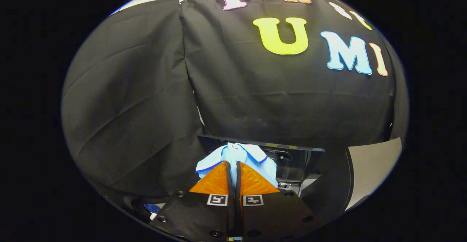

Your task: Put the clothes into the washing machine and then close the washing machine lid.

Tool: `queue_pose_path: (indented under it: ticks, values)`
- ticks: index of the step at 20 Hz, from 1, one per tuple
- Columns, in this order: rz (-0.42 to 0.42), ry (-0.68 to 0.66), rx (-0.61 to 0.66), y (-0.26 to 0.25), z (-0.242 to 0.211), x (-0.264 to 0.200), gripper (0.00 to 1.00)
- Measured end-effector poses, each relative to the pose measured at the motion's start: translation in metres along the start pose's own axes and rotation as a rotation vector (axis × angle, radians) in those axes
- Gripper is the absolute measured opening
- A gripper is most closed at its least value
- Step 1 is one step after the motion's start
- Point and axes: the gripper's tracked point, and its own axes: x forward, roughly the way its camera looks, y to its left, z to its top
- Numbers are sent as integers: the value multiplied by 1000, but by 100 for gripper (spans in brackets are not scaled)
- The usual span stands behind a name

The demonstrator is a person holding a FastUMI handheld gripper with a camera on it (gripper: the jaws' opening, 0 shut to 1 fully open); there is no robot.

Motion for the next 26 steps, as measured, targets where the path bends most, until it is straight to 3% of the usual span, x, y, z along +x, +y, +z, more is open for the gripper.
queue_pose_path:
  ticks: [11,26]
  values:
    - [12,101,-14,9,-51,39,1]
    - [-56,249,-4,-9,-121,111,1]
